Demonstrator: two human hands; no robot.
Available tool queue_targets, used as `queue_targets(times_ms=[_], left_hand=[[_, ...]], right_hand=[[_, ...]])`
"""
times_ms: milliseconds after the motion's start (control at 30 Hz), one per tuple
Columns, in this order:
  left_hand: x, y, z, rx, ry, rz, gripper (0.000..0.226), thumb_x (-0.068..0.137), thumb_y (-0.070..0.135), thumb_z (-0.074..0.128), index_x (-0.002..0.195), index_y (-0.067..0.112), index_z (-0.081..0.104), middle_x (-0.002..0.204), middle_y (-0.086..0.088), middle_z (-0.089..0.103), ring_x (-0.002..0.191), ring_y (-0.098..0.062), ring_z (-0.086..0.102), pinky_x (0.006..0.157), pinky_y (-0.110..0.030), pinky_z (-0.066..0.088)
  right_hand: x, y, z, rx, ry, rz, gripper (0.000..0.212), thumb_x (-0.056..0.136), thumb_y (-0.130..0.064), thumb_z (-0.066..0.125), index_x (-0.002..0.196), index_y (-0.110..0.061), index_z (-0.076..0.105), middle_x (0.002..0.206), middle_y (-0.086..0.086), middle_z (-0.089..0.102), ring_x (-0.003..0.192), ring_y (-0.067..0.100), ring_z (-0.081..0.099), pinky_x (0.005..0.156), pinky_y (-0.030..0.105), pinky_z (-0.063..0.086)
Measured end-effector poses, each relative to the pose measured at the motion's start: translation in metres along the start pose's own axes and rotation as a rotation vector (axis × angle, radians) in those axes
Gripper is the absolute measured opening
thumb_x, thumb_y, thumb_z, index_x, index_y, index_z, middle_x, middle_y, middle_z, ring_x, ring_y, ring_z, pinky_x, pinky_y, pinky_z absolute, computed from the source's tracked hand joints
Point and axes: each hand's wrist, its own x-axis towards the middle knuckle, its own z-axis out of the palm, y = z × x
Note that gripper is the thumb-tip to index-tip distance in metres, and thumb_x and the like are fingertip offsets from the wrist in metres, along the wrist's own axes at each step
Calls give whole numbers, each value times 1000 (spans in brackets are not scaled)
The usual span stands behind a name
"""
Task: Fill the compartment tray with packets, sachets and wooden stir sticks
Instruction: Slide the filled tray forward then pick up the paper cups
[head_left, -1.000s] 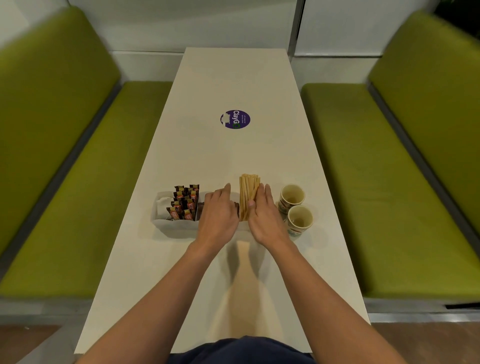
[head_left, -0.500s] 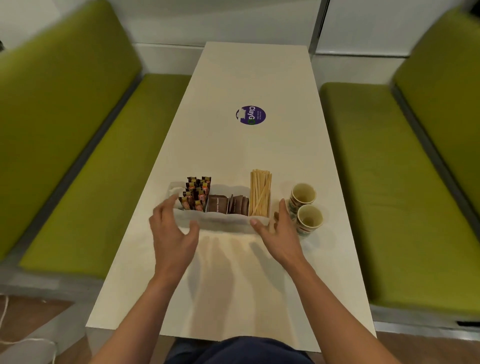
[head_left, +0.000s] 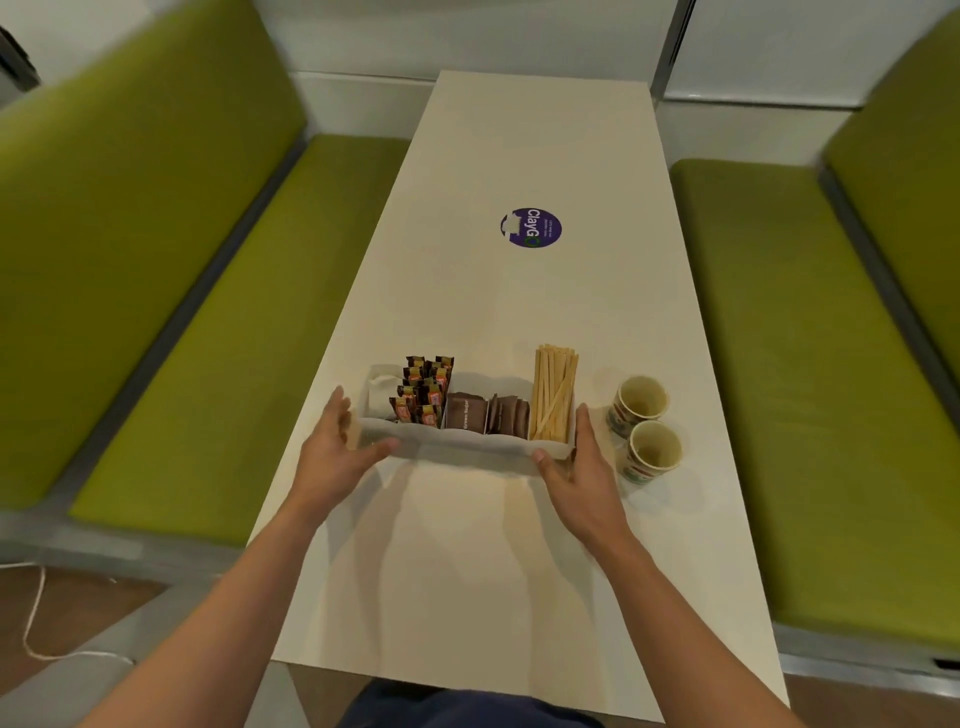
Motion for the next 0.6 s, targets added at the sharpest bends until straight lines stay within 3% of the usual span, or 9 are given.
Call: queue_targets(times_ms=[100, 167, 233, 400, 600], left_hand=[[3, 5, 2, -61, -54, 118, 70, 86, 17, 80, 147, 33, 48, 132, 10, 66, 119, -7, 63, 103, -38, 53], [6, 6, 2, -74, -65, 161, 58, 88, 8, 74, 137, 34, 57, 113, 13, 73, 104, -4, 68, 92, -32, 58], [11, 8, -1, -85, -71, 190, 54, 89, 8, 74, 134, 33, 59, 110, 13, 74, 101, -4, 69, 86, -27, 58], [56, 27, -18, -145, -66, 240, 52, 87, 10, 77, 133, 30, 62, 109, 13, 75, 100, -2, 70, 78, -12, 52], [127, 52, -29, -169, -58, 279, 49, 87, 14, 79, 131, 27, 63, 108, 11, 75, 101, -7, 71, 86, -26, 56]], right_hand=[[3, -2, 4, 65, 11, -5, 72, 101, -37, 58, 161, -40, 17, 155, -16, 44, 133, 7, 50, 115, 44, 43], [4, -7, 6, 76, 12, 16, 71, 103, -30, 58, 162, -36, 18, 152, -15, 46, 117, -5, 55, 113, 37, 43], [8, -13, 7, 71, 19, 42, 71, 104, -27, 57, 163, -31, 17, 154, -8, 46, 105, -14, 55, 109, 28, 42], [46, -43, 8, 6, 56, -18, 69, 103, -30, 57, 161, -31, 19, 151, -14, 46, 130, 6, 51, 105, 22, 39], [118, -79, 9, -27, 45, -67, 68, 104, -31, 56, 161, -35, 19, 155, -11, 47, 137, 12, 49, 111, 31, 40]])
